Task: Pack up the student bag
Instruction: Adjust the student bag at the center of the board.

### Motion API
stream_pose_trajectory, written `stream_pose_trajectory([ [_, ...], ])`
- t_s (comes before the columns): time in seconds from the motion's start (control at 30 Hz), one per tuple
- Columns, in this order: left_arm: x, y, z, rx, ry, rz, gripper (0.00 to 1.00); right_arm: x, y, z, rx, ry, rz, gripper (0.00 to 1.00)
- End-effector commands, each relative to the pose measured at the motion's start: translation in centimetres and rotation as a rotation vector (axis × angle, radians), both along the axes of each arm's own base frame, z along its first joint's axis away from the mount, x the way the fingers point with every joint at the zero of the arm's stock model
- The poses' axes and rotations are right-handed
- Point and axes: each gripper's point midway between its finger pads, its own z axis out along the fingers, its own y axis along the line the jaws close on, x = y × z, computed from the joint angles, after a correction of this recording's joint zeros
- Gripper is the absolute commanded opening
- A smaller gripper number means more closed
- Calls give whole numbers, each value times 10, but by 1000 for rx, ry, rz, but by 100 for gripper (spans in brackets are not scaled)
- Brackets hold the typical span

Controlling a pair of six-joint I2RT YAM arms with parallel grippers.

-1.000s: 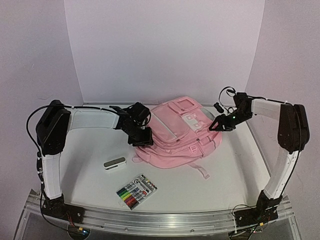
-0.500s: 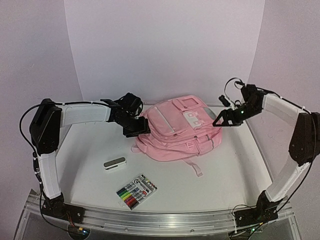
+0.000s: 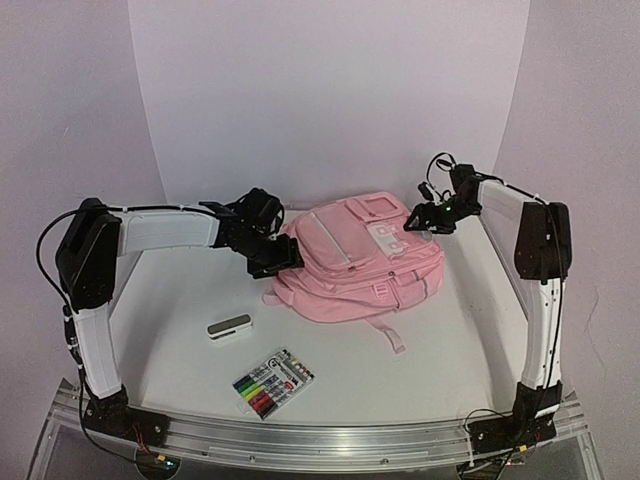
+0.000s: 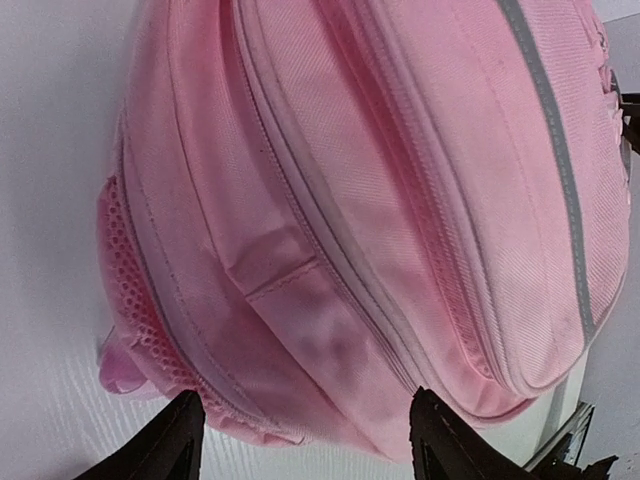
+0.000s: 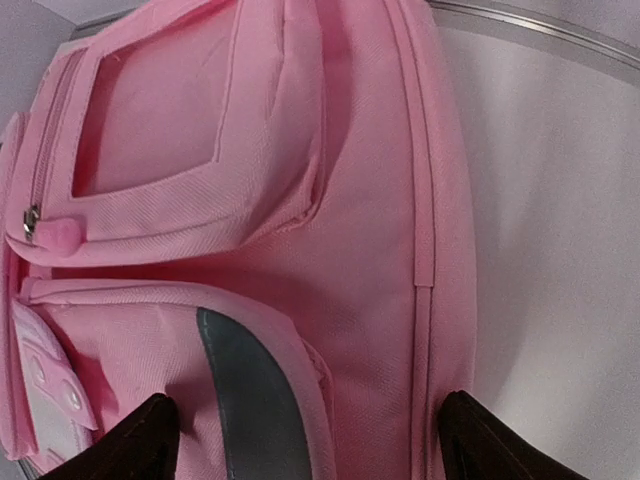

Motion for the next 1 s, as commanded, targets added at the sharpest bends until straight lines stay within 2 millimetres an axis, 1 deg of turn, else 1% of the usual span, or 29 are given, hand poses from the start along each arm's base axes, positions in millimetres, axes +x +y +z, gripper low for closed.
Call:
stream_pose_trajectory([
  [0.0, 13, -31, -5, -92, 14, -40, 64, -37, 9, -4, 70, 118, 26, 70],
  [0.03, 15, -34, -6, -95, 17, -50, 61, -50, 9, -3, 80, 137, 33, 66],
  [0.1, 20, -40, -10, -92, 16, -64, 55, -85, 9, -12, 94, 203, 46, 62],
  [0.17, 24, -44, -12, -85, 9, -76, 47, -117, 11, -7, 129, 245, 57, 51],
  [0.2, 27, -45, -13, -82, 5, -84, 44, -129, 12, -1, 150, 254, 60, 45],
  [0.23, 28, -47, -13, -78, 4, -91, 42, -147, 12, -3, 163, 287, 56, 37],
  [0.27, 29, -48, -14, -77, 2, -95, 41, -157, 12, 3, 176, 294, 52, 32],
  [0.33, 31, -51, -11, -77, -12, -105, 41, -183, 10, 0, 184, 341, 34, 30],
  [0.4, 35, -47, -6, -60, -34, -91, 44, -201, 7, 8, 182, 343, 9, 34],
  [0.43, 38, -43, 0, -45, -52, -75, 46, -208, 7, 13, 186, 340, -1, 37],
  [0.5, 40, -35, 17, -25, -87, -45, 53, -216, 6, 26, 205, 319, -17, 42],
  [0.57, 36, -27, 39, -12, -130, -19, 58, -221, 7, 31, 224, 324, -43, 43],
  [0.6, 31, -24, 50, -2, -151, -8, 60, -222, 7, 32, 231, 324, -52, 42],
  [0.63, 21, -25, 62, 2, -170, -14, 62, -223, 7, 31, 234, 324, -60, 40],
  [0.67, 13, -21, 65, 32, -193, 1, 64, -224, 6, 28, 235, 323, -66, 38],
  [0.7, 0, -26, 71, 36, -207, -12, 66, -225, 6, 25, 237, 321, -70, 38],
  [0.73, -13, -33, 72, 37, -213, -27, 67, -225, 7, 24, 240, 318, -71, 36],
  [0.77, -27, -40, 68, 37, -211, -45, 68, -224, 7, 23, 245, 316, -70, 35],
  [0.87, -63, -66, 49, 38, -172, -117, 68, -222, 9, 22, 260, 316, -68, 31],
  [0.97, -84, -89, 22, 70, -117, -174, 67, -219, 11, 24, 276, 318, -73, 26],
])
